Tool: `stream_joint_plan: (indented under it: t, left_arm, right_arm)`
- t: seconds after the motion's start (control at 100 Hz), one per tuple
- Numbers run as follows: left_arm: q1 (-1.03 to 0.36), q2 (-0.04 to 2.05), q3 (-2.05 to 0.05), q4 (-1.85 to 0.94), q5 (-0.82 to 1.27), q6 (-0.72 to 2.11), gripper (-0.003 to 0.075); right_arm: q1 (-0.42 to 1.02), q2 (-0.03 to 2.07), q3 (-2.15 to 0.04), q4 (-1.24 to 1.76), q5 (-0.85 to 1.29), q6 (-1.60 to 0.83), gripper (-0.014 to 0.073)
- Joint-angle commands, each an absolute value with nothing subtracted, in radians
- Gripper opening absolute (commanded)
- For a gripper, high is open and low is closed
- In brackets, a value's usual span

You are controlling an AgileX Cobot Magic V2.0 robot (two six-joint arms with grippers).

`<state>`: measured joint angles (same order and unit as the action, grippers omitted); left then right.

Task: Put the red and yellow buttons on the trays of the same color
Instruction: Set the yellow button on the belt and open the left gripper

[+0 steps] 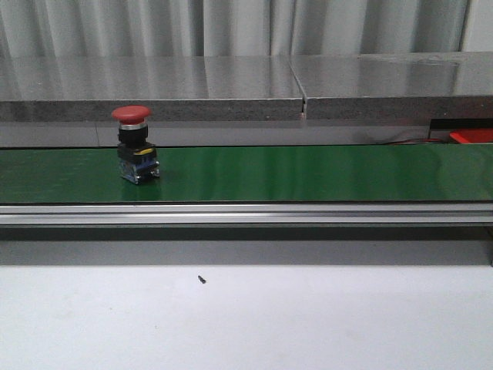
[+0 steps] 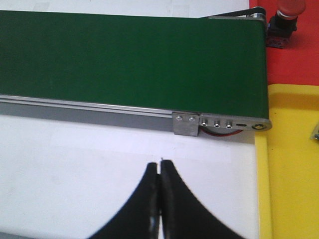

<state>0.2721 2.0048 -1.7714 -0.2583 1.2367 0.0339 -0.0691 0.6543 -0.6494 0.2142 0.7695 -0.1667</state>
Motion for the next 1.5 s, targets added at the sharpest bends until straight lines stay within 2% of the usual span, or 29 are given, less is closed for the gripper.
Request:
stream_joint_plan:
  t: [0.0,0.14,0.21,0.26,0.31,0.32,0.45,1.0,1.49]
  left_arm:
    - [0.266,1.941,-1.801,-0.290,1.277,0.043,0.0587]
    - [0.262,1.899,-1.803,-0.292,1.256,0.075,0.0583]
    - [0.251,1.855,-1.803,-0.290,1.227,0.104,0.0536]
    - [0.242,1.824,-1.803,-0.288,1.211,0.117,0.0460]
    - [0.226,1.793,-1.803,-0.288,1.196,0.121,0.0338]
    - [0.223,1.789,-1.803,-0.288,1.194,0.121,0.0338]
    - [0.168,1.718,-1.801,-0.287,1.161,0.178,-0.0018]
    - [-0.119,1.485,-1.742,-0.205,1.042,0.165,-0.0019]
    - [-0.151,1.120,-1.301,-0.170,0.810,0.136,-0.0019]
  right_arm:
    - [-0.067,0.651,-0.673,0.229,0.709,-0.178,-0.0070]
    - [-0.067,0.651,-0.673,0.229,0.709,-0.178,-0.0070]
    - [-0.067,0.651,-0.673,0.229,0.709,-0.178,-0.0070]
    - [-0.067,0.651,-0.673,0.229,0.709,-0.178,-0.0070]
    - [-0.067,0.651,-0.673,0.229,0.709,-0.178,-0.0070]
    - [-0.067,0.651,-0.673,0.229,0.709,-0.178,-0.0070]
    - [-0.067,0.651,-0.673,0.229,0.709,-0.178,-0.0070]
    - [-0.067,0.651,-0.673,0.229,0.710,-0.178,-0.0070]
    - [-0.067,0.651,-0.673,0.246,0.709,-0.178,-0.0070]
